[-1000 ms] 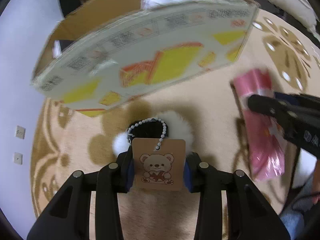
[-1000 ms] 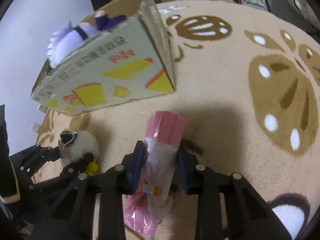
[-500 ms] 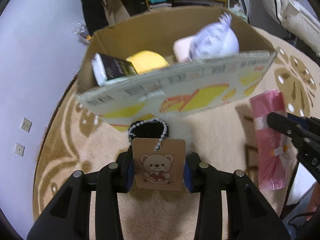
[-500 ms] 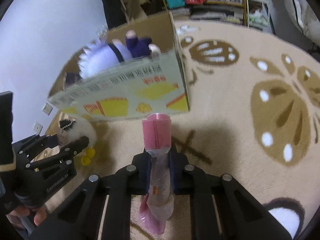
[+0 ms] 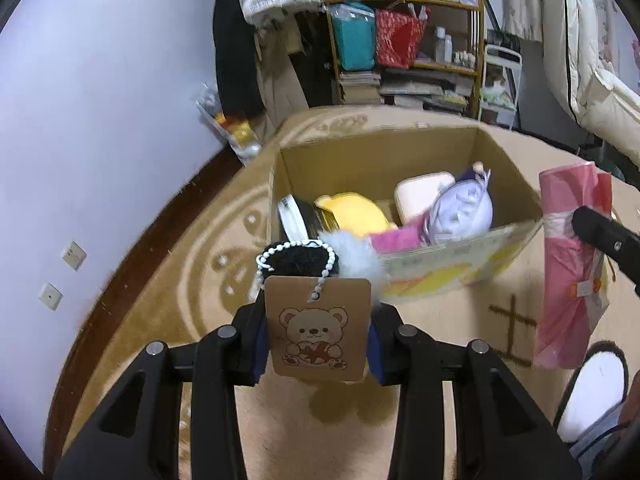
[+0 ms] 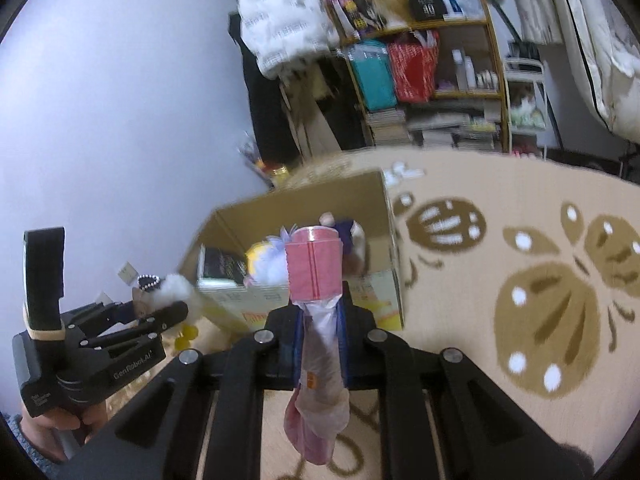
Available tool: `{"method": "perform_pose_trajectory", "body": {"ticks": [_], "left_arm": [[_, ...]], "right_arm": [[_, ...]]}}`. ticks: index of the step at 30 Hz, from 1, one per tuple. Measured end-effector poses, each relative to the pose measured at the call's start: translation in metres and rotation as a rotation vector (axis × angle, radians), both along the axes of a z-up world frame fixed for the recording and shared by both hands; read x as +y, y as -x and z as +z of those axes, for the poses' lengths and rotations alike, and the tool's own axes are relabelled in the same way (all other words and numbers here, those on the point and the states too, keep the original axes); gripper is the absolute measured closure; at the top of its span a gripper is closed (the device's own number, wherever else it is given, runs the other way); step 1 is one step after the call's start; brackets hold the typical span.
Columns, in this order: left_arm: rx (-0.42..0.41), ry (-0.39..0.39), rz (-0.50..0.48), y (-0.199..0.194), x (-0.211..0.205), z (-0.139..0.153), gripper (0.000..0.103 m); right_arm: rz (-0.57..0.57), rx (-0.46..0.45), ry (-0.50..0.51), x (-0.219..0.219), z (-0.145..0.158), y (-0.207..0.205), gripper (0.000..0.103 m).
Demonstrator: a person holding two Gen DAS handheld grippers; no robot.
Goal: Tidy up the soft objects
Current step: 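Carry the fluffy plush and pink roll over the box and release both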
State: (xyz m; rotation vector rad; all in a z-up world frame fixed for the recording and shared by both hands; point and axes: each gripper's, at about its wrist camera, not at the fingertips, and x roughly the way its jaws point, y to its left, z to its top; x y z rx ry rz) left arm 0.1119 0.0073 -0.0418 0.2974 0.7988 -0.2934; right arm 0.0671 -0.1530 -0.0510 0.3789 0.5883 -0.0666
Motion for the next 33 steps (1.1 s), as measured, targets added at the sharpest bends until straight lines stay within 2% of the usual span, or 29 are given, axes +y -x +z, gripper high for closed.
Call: {"method": "perform_pose_trajectory", "body": {"ticks": [4, 9, 16, 19, 21, 25, 33], "left_arm": [[-0.054, 0.018, 0.002, -0.001, 0.002, 0.02, 0.066], [-0.127, 0.021, 0.058, 0.0, 0.006, 0.033, 0.066], [-0.203, -0.016, 0.027, -0.002, -0.005, 0.041, 0.066], [-0.305, -0.028, 0.062, -0.001, -0.008, 0.044, 0.066], [-0.337, -0.032, 0.074, -0.004, -0.01, 0.045, 0.066], [-0.334, 0.01, 0.076, -0.014, -0.009, 0.046, 0.066], [-0.304, 0.03, 0.069, -0.029, -0.011, 0.033, 0.066]], "right_arm": [[-0.002, -0.061, 0.008, 0.003, 0.017, 0.004, 0.088], [-0.006, -0.097, 0.033, 0.004, 0.028, 0.0, 0.088], [-0.005, -0.161, 0.076, 0.002, 0.041, -0.014, 0.088], [-0.015, -0.21, 0.104, 0.002, 0.045, -0.014, 0.088], [-0.018, -0.237, 0.105, 0.002, 0.046, -0.013, 0.088], [-0.014, -0.245, 0.098, -0.002, 0.045, -0.02, 0.088], [-0.028, -0.239, 0.115, -0.008, 0.037, -0.036, 0.088]]}}
